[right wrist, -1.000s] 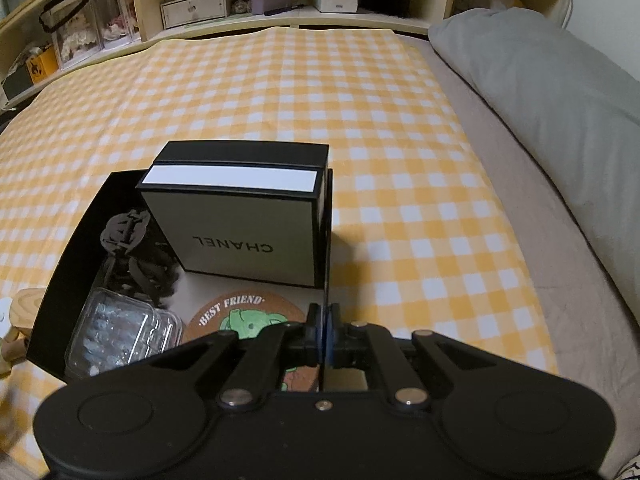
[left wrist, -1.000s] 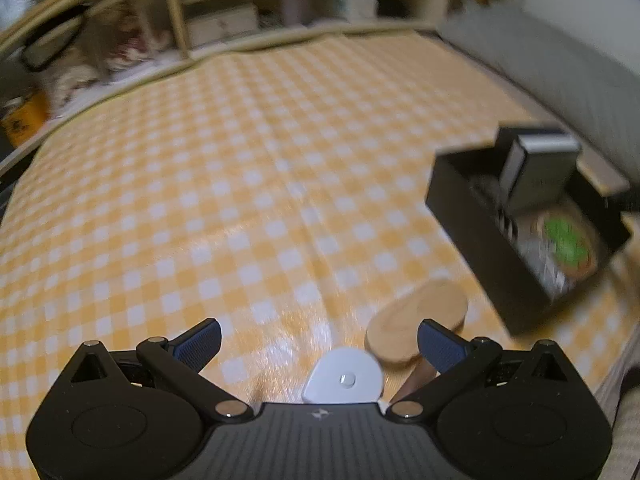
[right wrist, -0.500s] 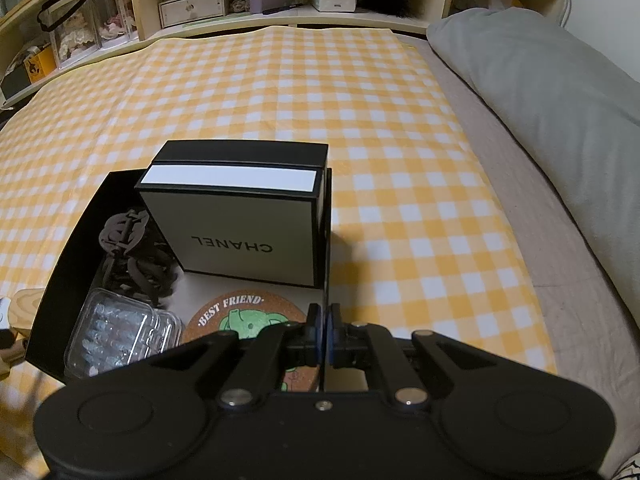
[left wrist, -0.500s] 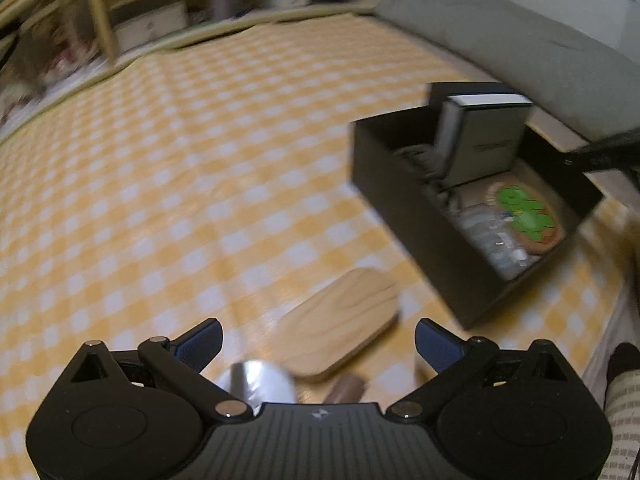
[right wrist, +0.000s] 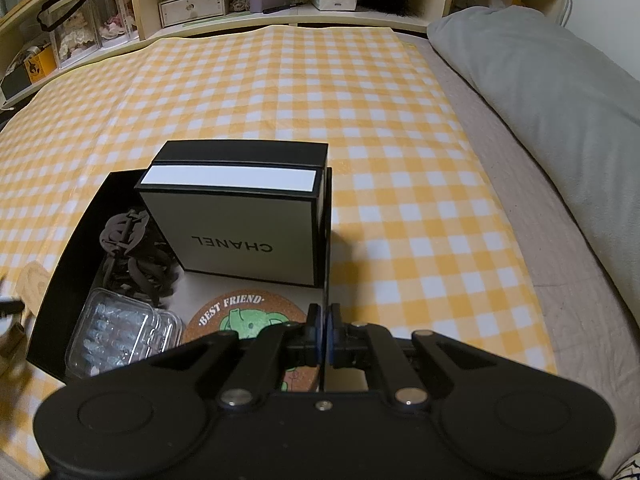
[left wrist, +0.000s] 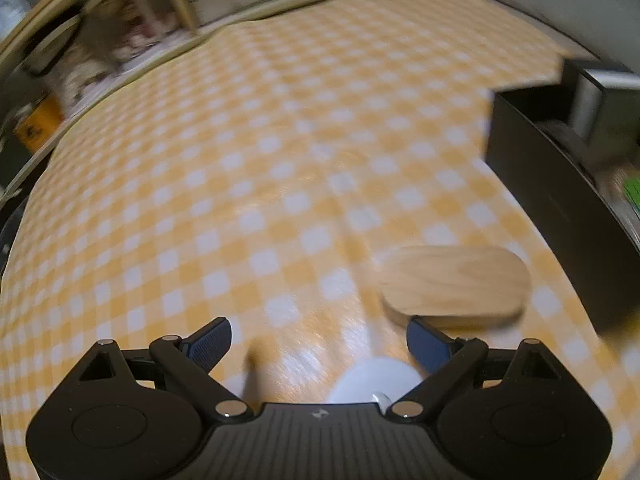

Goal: Organize rigid objects
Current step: 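Grasp the wooden oval lid with the left gripper and lift it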

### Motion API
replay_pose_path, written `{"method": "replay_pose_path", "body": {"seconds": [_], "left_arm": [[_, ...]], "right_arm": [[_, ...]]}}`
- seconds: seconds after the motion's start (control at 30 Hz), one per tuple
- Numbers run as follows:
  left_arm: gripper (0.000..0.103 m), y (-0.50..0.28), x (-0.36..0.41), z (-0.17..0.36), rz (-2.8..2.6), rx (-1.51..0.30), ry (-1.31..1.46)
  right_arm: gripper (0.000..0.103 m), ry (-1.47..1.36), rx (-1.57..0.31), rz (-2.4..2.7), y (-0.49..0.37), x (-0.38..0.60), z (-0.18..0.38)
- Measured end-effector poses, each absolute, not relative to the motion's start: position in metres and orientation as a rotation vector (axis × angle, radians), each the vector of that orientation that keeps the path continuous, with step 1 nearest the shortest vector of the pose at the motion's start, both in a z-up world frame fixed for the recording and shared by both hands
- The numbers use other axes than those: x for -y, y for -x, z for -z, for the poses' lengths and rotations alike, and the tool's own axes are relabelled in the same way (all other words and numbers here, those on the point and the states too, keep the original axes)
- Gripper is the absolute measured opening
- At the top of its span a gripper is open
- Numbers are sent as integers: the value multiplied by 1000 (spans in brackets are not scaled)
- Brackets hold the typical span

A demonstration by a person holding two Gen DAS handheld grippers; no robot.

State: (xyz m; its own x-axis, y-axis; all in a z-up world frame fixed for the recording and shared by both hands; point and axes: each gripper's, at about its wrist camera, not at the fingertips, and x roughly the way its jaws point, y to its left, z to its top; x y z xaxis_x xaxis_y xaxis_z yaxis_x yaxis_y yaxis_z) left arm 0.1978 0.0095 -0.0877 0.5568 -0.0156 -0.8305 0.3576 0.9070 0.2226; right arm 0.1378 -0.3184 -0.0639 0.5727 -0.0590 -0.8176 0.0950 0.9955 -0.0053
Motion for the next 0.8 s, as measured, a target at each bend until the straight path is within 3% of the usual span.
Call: {"method": "replay_pose_path", "body": {"seconds": [0.3,0.4,0.8], "left_arm": [[95,-187,5,77,484,-964,-399],[101,-182,16,84,549,-948,-380],[102,-190,25,103,492,-884,-263]], "right_arm": [[3,-41,-959,89,-137,318,65],[3,-34,-962,89,-137,316,64],[3,-35,-963,89,-138,317,64]]}}
